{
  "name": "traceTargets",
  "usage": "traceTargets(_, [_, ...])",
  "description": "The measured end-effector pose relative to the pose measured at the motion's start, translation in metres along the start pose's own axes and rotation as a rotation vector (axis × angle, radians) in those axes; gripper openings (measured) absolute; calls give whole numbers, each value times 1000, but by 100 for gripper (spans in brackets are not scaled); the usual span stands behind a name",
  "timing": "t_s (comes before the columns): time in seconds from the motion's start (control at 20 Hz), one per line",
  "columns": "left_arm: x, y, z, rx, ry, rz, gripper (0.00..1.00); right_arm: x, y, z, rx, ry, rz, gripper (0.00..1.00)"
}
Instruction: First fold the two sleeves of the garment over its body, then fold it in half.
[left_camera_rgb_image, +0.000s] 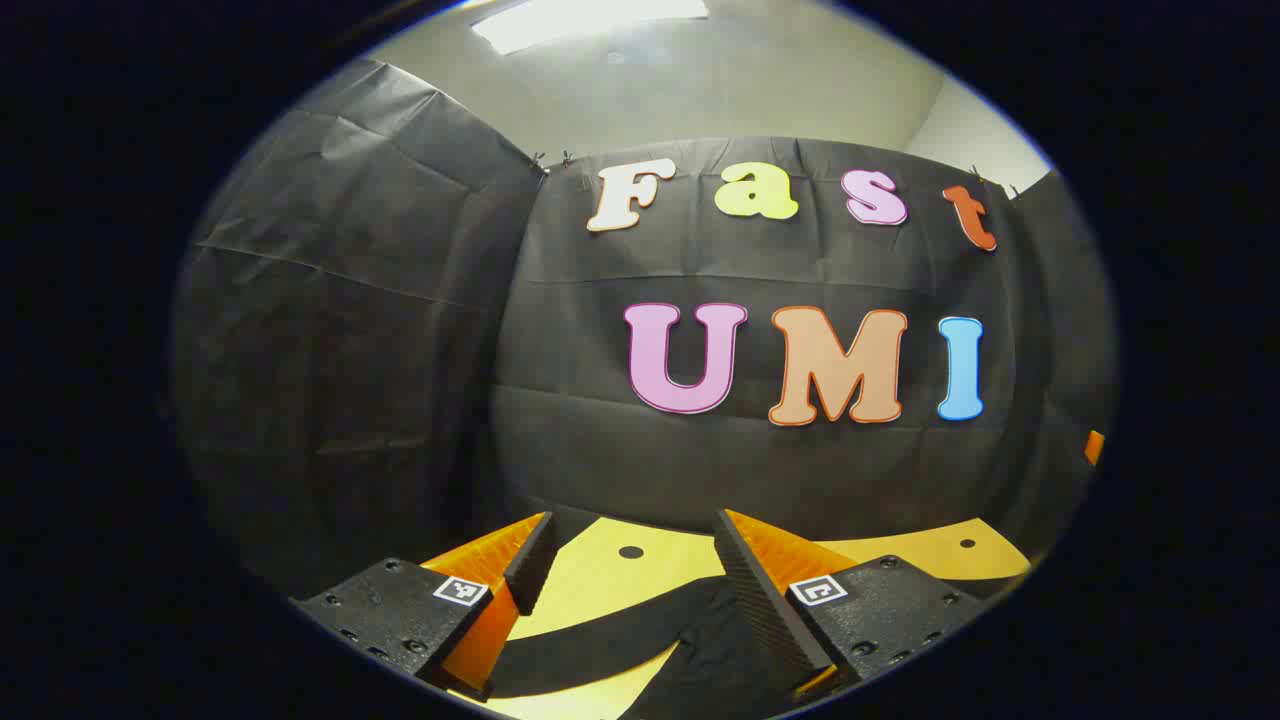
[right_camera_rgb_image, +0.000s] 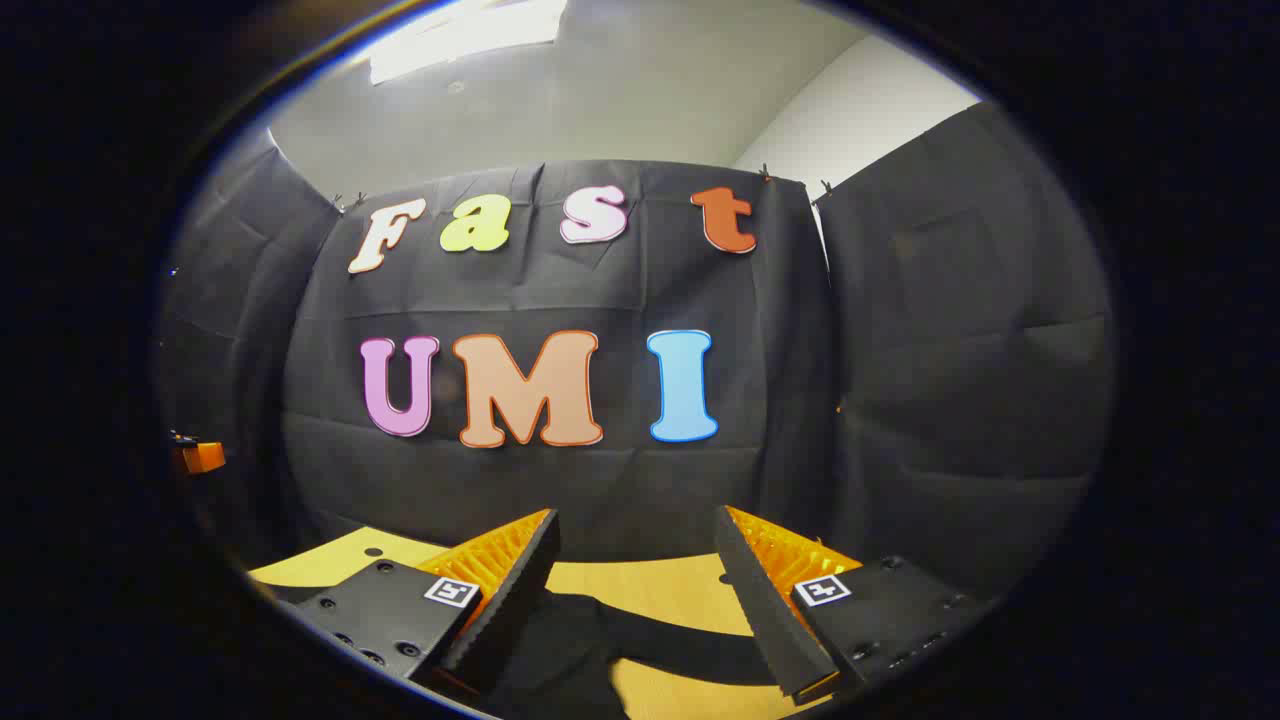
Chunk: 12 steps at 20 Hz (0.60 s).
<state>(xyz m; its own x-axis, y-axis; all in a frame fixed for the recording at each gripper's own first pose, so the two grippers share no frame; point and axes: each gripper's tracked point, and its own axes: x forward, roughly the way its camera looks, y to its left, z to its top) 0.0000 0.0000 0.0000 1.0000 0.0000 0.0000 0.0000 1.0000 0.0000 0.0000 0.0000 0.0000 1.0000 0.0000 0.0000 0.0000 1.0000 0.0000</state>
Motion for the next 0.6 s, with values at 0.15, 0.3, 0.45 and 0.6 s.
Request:
traceTargets(0.15, [3, 4, -3, -12, 0, -1, 92, -6, 3, -2, 28, 21, -2, 96])
traceTargets(0.3, [3, 12, -11, -21, 17, 0, 92, -8, 7, -1, 26, 17, -18, 98])
traceTargets(0.45, [6, 20, -18, -24, 37, 5, 93, -13, 13, -4, 16, 27, -31, 98])
traceTargets(0.6, [10, 19, -23, -28, 49, -5, 93, -17, 15, -5, 24, 38, -39, 98])
